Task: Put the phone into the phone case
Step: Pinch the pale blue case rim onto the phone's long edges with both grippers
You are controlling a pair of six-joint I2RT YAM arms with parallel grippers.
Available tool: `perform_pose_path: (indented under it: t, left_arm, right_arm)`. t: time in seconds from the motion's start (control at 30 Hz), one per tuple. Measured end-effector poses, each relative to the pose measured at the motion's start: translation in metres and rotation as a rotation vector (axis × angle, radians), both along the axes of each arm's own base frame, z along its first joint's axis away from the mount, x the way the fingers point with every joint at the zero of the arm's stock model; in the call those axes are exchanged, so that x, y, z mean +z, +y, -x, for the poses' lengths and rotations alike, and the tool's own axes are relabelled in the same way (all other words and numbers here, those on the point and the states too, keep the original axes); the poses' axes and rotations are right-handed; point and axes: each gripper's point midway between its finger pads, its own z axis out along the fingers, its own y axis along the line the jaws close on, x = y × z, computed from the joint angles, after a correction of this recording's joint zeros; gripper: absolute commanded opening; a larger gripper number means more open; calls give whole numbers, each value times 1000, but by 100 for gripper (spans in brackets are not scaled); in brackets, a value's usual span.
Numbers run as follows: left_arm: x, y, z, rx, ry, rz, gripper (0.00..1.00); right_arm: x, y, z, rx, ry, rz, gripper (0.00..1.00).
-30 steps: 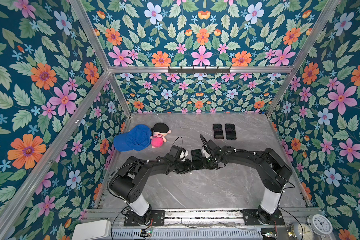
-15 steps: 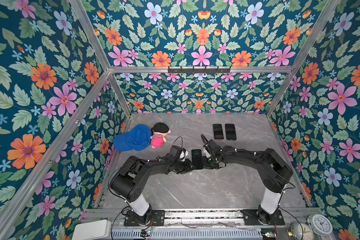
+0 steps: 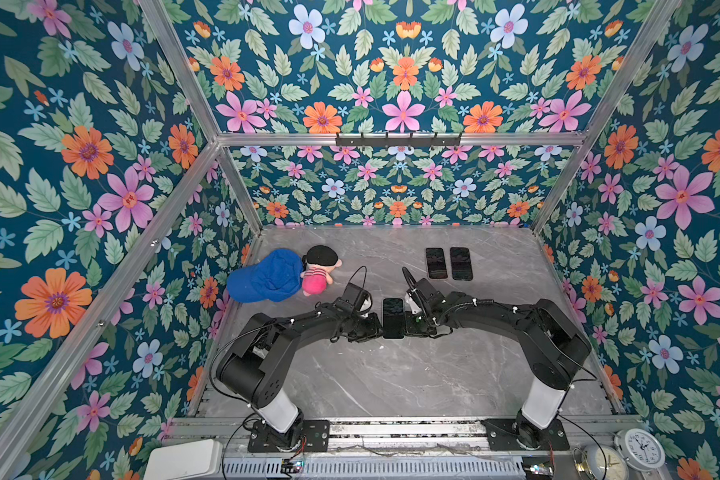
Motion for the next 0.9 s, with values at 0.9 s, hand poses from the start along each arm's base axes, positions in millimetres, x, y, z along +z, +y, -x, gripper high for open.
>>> perform_pose_path:
  t: [0.9]
  left_arm:
    - [-7, -13, 2, -28, 16, -10, 16]
  right_arm:
    - [-14, 4, -1, -5, 7, -34, 16]
